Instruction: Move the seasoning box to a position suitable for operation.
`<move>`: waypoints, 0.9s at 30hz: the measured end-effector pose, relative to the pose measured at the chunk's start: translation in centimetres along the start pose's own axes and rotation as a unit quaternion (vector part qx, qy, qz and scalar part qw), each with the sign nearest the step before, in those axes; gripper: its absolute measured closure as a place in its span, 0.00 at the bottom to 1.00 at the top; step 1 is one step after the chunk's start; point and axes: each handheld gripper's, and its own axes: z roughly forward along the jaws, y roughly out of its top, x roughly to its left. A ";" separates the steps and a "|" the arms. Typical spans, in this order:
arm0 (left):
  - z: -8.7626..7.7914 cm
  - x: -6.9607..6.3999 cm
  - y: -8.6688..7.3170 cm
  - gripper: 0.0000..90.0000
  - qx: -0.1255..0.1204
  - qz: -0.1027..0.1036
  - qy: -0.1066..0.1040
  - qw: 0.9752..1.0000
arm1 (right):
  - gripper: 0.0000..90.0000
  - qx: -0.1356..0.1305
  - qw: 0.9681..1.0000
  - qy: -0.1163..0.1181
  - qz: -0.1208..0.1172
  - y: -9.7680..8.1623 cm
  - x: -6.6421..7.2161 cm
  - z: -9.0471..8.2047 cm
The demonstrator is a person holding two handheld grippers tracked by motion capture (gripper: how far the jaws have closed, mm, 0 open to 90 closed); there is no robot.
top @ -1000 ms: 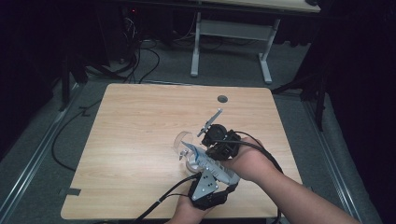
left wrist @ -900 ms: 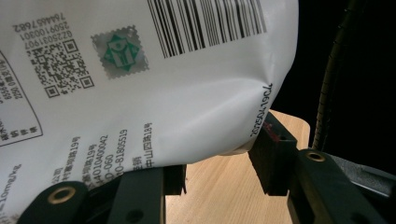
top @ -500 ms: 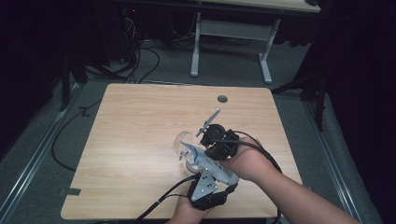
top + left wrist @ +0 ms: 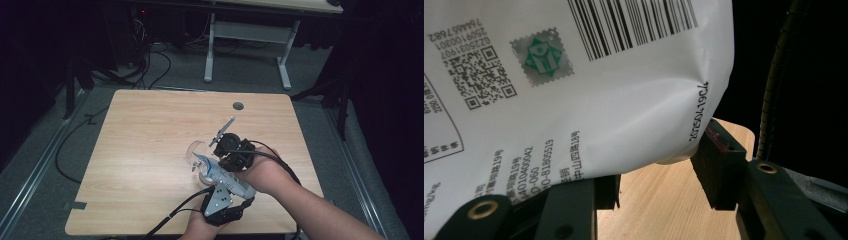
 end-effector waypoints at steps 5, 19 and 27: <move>0.0 0.0 0.0 0.64 -0.001 0.000 0.001 1.000 | 1.00 0.000 1.000 0.000 0.001 0.1 0.1 0.0; -0.1 0.0 0.0 0.64 -0.002 0.000 0.001 1.000 | 1.00 0.000 1.000 0.000 -0.002 0.1 0.1 0.1; -0.1 0.0 0.0 0.64 -0.002 0.000 0.000 1.000 | 1.00 -0.001 1.000 0.001 -0.002 0.1 0.1 0.1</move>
